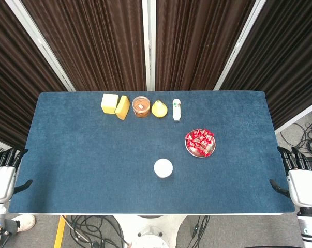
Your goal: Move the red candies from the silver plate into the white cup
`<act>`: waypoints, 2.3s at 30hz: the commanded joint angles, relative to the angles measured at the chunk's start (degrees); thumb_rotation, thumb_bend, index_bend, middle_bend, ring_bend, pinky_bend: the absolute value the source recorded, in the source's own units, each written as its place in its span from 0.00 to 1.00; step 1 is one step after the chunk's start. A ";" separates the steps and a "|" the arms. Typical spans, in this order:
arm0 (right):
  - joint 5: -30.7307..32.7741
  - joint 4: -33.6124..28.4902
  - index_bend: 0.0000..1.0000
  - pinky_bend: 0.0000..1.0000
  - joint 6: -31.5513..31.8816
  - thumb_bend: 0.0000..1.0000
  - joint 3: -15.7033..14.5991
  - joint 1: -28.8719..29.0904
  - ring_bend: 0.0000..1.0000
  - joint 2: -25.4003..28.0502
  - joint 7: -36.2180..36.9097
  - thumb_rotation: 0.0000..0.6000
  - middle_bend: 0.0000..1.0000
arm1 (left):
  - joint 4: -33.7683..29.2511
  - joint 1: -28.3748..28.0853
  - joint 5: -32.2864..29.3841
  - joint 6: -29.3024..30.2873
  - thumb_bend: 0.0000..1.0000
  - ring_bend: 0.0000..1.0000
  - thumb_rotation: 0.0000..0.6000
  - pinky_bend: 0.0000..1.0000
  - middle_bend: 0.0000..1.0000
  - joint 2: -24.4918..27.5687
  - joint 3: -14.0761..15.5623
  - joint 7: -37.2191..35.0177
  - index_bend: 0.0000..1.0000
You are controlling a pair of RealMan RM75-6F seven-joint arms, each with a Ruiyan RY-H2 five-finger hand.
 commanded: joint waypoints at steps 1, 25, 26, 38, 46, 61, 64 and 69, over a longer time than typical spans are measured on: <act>0.02 0.02 0.01 0.12 0.07 0.12 -0.07 -0.11 0.00 -0.01 0.10 1.00 0.13 | -0.04 0.07 -0.11 -0.19 0.00 0.14 1.00 0.16 0.17 -0.03 0.08 -0.27 0.22; 5.22 9.34 0.52 1.00 -19.73 0.31 6.19 16.35 0.97 -8.92 -1.70 1.00 0.93 | 0.20 0.27 0.40 -0.60 0.00 0.14 1.00 0.16 0.17 0.24 0.42 -1.49 0.22; 5.85 10.41 0.53 1.00 -21.28 0.31 6.31 17.40 0.98 -9.97 -2.04 1.00 0.94 | 0.16 0.31 0.36 -0.62 0.00 0.14 1.00 0.16 0.17 0.29 0.44 -1.49 0.22; 15.07 22.27 0.50 1.00 -37.33 0.31 7.54 28.53 1.00 -21.66 -7.76 1.00 0.95 | 0.49 0.36 -0.66 -1.66 0.00 0.14 1.00 0.16 0.17 0.33 0.44 -1.76 0.22; 18.45 25.57 0.40 1.00 -41.27 0.23 8.08 33.23 1.00 -25.90 -10.83 1.00 0.96 | 1.47 0.62 -1.14 -1.97 0.00 0.14 1.00 0.16 0.17 -0.01 0.56 -2.54 0.22; 23.28 29.43 0.39 1.00 -43.78 0.22 7.18 36.73 1.00 -30.29 -15.10 1.00 0.96 | 2.76 1.03 -1.32 -2.05 0.00 0.14 1.00 0.16 0.17 -0.47 0.70 -3.71 0.22; 24.06 30.60 0.39 1.00 -44.23 0.22 7.58 37.81 1.00 -31.25 -15.31 1.00 0.96 | 2.87 1.19 -1.54 -2.08 0.00 0.14 1.00 0.16 0.17 -0.35 0.72 -3.81 0.22; 24.96 31.63 0.38 1.00 -45.06 0.22 7.29 38.96 1.00 -31.97 -16.03 1.00 0.96 | 2.77 1.20 -1.60 -2.25 0.00 0.14 1.00 0.16 0.17 -0.32 0.69 -3.93 0.22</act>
